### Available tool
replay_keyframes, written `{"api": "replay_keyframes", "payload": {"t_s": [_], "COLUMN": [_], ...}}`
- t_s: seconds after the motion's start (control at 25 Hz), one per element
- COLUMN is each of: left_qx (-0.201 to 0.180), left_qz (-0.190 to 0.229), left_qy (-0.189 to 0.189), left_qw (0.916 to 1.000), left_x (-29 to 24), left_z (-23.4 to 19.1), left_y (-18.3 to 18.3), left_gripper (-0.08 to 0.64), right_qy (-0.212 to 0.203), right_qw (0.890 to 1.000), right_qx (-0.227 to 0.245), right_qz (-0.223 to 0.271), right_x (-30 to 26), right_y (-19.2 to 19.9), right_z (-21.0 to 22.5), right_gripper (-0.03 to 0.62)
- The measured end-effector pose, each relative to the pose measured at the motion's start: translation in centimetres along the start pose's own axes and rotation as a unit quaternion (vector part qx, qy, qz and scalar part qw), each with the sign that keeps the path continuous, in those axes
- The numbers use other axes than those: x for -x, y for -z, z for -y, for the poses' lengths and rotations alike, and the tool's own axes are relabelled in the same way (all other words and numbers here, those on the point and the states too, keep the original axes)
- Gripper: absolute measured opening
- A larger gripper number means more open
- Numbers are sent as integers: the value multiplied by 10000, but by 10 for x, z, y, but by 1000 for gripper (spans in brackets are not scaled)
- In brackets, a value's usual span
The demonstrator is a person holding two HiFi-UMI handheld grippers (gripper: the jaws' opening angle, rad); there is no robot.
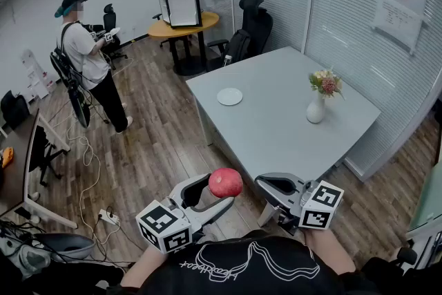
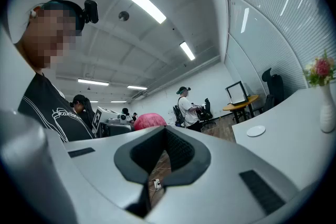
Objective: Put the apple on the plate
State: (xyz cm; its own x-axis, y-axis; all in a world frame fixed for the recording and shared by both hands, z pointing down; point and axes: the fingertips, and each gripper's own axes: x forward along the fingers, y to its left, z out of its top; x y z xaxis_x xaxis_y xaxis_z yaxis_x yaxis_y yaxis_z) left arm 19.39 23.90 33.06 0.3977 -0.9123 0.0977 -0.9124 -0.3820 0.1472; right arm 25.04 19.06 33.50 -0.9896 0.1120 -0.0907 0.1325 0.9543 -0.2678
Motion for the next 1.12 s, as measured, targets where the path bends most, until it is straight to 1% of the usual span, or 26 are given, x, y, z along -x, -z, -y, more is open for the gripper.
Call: {"api": "replay_keyframes", "payload": {"t_s": [0.2, 0.48, 0.64, 0.84, 1.0, 1.12], "left_qx": [-33, -122, -88, -18, 50, 150], "left_qz": [-15, -102, -120, -124, -86, -110], "left_qy": [29, 18, 33, 103, 191, 263], "left_qw": [10000, 9999, 9999, 9999, 9998, 9995], "left_x": [-3, -14, -20, -29, -34, -37], "left_z": [6, 0, -7, -25, -49, -74], "left_y": [-3, 0, 1, 8, 12, 17], "left_gripper": [318, 318, 318, 318, 318, 318], "right_qy": [26, 68, 155, 263, 296, 410], "right_qw": [10000, 10000, 9998, 9993, 9991, 9986], "right_qx": [30, 32, -83, -253, -287, -312], "right_qz": [13, -19, -9, 81, -25, -123], "right_x": [4, 4, 3, -5, -24, -42], "right_y": [-3, 0, 2, 6, 13, 18], "right_z": [-1, 7, 20, 41, 57, 72], "right_gripper": [6, 6, 8, 8, 8, 8]}}
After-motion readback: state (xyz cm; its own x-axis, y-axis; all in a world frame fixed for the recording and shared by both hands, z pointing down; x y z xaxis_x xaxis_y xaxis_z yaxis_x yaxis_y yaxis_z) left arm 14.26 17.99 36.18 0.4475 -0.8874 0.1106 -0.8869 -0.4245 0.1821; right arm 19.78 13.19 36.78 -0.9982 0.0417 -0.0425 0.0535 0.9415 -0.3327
